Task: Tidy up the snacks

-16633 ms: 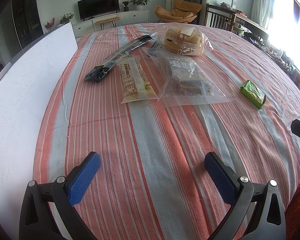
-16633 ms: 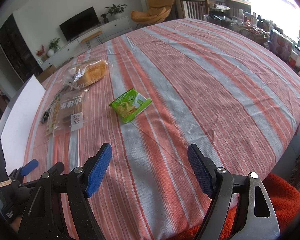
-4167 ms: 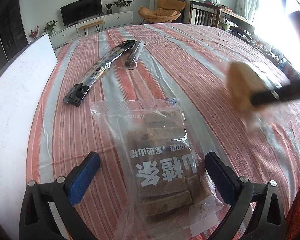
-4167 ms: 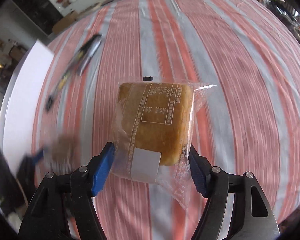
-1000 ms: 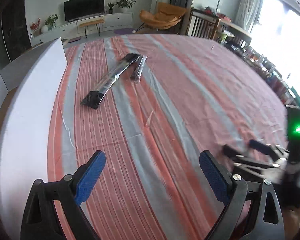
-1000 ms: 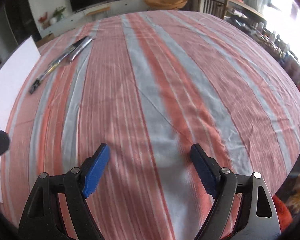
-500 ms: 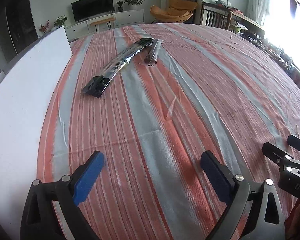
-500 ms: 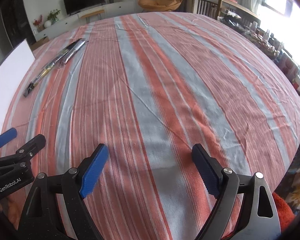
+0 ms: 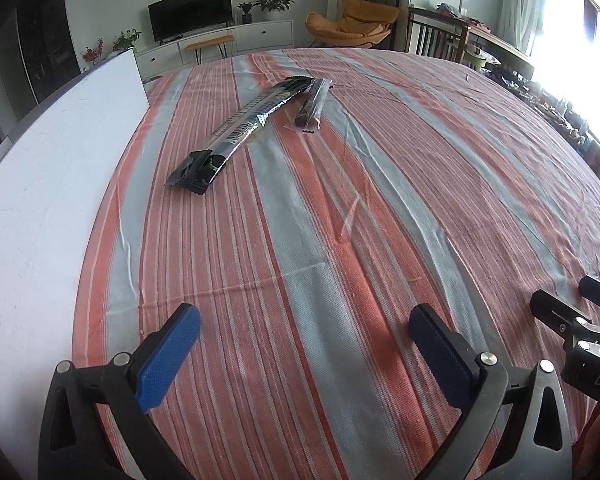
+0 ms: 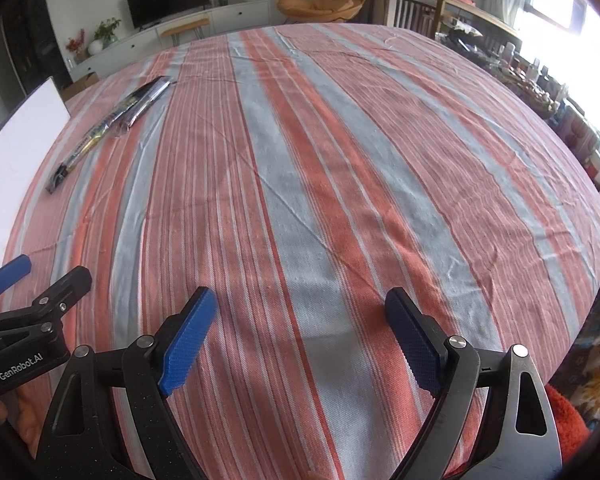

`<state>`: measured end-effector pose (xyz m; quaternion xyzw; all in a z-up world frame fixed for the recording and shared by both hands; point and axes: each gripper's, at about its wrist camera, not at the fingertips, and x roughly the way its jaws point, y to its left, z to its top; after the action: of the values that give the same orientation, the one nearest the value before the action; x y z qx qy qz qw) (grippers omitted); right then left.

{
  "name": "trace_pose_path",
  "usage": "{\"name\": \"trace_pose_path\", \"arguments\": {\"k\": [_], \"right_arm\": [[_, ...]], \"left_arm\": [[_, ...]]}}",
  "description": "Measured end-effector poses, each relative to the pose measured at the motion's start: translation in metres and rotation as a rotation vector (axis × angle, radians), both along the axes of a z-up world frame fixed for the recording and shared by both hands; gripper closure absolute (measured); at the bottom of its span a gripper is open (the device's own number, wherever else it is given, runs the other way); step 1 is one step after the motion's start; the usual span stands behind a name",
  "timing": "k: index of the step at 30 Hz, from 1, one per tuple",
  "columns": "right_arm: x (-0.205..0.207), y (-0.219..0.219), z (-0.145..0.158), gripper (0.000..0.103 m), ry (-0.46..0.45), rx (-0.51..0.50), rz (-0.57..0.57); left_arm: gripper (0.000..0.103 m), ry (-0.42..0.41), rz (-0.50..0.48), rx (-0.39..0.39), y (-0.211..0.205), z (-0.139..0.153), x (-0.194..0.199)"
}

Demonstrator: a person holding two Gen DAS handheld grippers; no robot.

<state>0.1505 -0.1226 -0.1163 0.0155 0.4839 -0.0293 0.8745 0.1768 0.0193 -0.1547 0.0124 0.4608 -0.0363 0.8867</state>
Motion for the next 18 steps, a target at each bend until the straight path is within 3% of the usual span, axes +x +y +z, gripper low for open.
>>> {"name": "trace_pose_path", "arguments": {"k": [18], "right_arm": [[-0.0008, -0.0013, 0.0006, 0.014, 0.000, -0.001, -0.001]], "left_arm": [[0.000, -0.002, 0.000, 0.000, 0.0001, -0.0007, -0.0002]]}}
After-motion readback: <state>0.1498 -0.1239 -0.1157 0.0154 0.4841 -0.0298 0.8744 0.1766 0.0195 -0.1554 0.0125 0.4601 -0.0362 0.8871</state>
